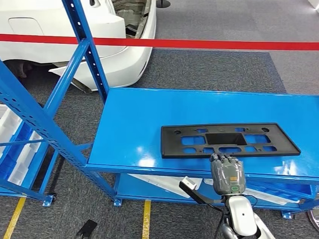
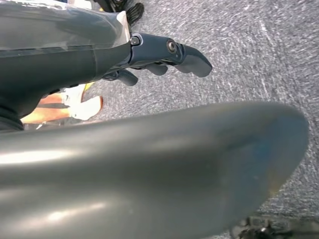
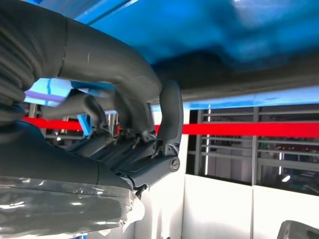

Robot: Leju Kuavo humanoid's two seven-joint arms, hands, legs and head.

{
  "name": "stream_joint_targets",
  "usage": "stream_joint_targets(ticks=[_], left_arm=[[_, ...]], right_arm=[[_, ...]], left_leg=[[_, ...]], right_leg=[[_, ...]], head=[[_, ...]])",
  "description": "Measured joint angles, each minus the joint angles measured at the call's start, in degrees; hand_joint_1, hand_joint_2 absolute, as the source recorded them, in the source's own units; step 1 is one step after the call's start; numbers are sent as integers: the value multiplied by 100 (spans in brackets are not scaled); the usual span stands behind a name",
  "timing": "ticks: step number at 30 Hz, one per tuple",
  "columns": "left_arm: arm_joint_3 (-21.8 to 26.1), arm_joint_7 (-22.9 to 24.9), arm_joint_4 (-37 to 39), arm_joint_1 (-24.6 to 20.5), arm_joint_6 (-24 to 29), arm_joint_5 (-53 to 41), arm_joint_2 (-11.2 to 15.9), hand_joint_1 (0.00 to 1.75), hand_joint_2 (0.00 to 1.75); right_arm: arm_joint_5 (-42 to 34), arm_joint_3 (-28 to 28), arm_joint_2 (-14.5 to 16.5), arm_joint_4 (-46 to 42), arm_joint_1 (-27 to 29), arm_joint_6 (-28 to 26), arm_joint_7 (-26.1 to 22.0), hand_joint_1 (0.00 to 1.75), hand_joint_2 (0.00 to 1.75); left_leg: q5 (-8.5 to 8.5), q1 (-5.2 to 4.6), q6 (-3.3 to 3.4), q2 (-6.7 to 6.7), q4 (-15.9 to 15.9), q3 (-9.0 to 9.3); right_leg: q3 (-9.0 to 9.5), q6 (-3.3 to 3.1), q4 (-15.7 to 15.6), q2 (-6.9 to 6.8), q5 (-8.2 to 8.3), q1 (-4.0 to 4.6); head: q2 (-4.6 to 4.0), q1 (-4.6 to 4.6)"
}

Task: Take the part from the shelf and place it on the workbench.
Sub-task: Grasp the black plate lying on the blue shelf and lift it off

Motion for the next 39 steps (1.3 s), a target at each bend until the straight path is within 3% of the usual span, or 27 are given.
stream_joint_targets(ticks=[3, 4, 7, 8, 10, 12, 13, 14, 15, 17, 19, 22, 24, 27, 29, 30, 32, 34, 37, 39], left_arm=[[12, -9, 0, 8, 0, -1, 0, 0, 0], [23, -36, 0, 11, -1, -6, 4, 0, 0], [82, -169, 0, 12, -33, -57, 17, 0, 0], [97, -189, 0, 9, -44, -69, 21, 0, 0], [111, -192, 0, 1, -46, -68, 29, 0, 0], [122, -195, 0, -3, -48, -68, 33, 0, 0], [126, -195, 0, -1, -49, -68, 33, 0, 0], [130, -195, 0, 1, -50, -68, 33, 0, 0], [133, -195, 0, 0, -50, -68, 33, 0, 0], [139, -195, 0, -2, -50, -68, 33, 0, 0], [141, -195, 0, -4, -50, -68, 32, 0, 0], [153, -193, 0, 3, -56, -68, 32, 0, 0], [161, -188, 0, -2, -63, -68, 32, 0, 0], [171, -174, 0, 0, -81, -68, 33, 0, 0], [177, -164, 0, 13, -84, -68, 33, 0, 0], [178, -161, 0, 17, -85, -69, 33, 0, 0], [180, -161, 0, 11, -87, -72, 33, 0, 0], [181, -162, 0, 0, -87, -74, 33, 0, 0], [184, -164, 0, 5, -86, -76, 32, 0, 0], [186, -163, 0, 8, -86, -81, 34, 0, 0]], right_arm=[[-32, 0, 1, 1, 13, 16, -11, 175, 175], [-64, -1, 1, -1, 21, 29, -31, 175, 175], [-168, -19, 1, -43, 48, 63, -102, 44, 175], [-180, -29, 0, -64, 53, 66, -109, 0, 175], [-183, -40, -1, -84, 55, 66, -110, 0, 175], [-183, -44, -1, -90, 73, 66, -110, 0, 175], [-183, -44, -1, -90, 91, 66, -110, 0, 175], [-183, -44, -1, -90, 106, 66, -110, 0, 175], [-183, -44, -1, -90, 116, 66, -110, 0, 175], [-183, -45, -2, -96, 114, 66, -110, 0, 175], [-184, -48, -3, -103, 109, 66, -110, 0, 175], [-184, -49, -4, -108, 117, 67, -110, 0, 175], [-183, -50, -1, -124, 113, 66, -110, 0, 175], [-182, -50, 7, -137, 113, 68, -110, 0, 175], [-182, -49, 8, -134, 124, 80, -110, 0, 175], [-182, -49, 8, -134, 125, 89, -110, 0, 175], [-181, -48, 8, -137, 124, 105, -110, 0, 175], [-181, -49, 7, -140, 122, 119, -110, 0, 175], [-182, -45, 5, -146, 129, 135, -110, 0, 175], [-183, -45, 4, -162, 129, 139, -110, 0, 175]], left_leg=[[-160, -2, -11, 0, 466, -212], [-22, 0, -10, 1, 342, -151], [564, -13, 90, 5, -791, 354], [585, -12, 136, 7, -925, 406], [599, 10, 188, 10, -942, 415], [596, 7, 209, 10, -941, 415], [594, 4, 211, 10, -940, 416], [592, 2, 213, 8, -939, 420], [590, 0, 212, 6, -939, 428], [576, -6, 204, -1, -940, 454], [560, -20, 174, -3, -936, 461], [554, -14, 86, 1, -953, 461], [438, -8, 32, 5, -839, 425], [-67, 1, -17, 7, 95, 18], [-190, 4, -41, 7, 573, -205], [-91, 7, -44, 7, 508, -178], [304, 14, -35, 8, -170, 126], [544, 5, -5, 8, -804, 417], [558, -26, 81, 5, -944, 467], [581, -14, 151, 9, -966, 473]], right_leg=[[-1, -3, 3, -1, -2, 4], [5, 4, 12, 5, -9, 2], [-29, 142, 85, 27, -57, 11], [-62, 195, 151, 26, -112, 15], [-238, 250, 573, 20, -385, 0], [-599, 287, 1360, 17, -738, -9], [-746, 295, 1661, 17, -825, -11], [-803, 294, 1762, 17, -800, -11], [-745, 282, 1617, 17, -664, -10], [-390, 230, 846, 18, -255, 0], [-108, 172, 231, 19, -37, 30], [-58, 103, 87, 24, -24, 51], [-31, 31, 25, 16, 9, 27], [-13, -19, -11, 2, 27, 10], [-11, -19, -8, 4, 25, 10], [-8, -15, -4, 7, 22, 9], [5, 11, 16, 16, 4, 4], [-9, 63, 61, 23, -24, 24], [-33, 147, 78, 26, -23, 26], [-68, 206, 186, 23, -124, 11]], head=[[-1, 2], [-1, 2], [-1, 1], [-1, 7], [-1, 16], [0, 22], [0, 21], [0, 21], [-1, 21], [-1, 20], [-1, 17], [0, 12], [0, 7], [0, 1], [0, 2], [0, 2], [-1, 2], [-1, 3], [-1, 8], [-1, 14]])
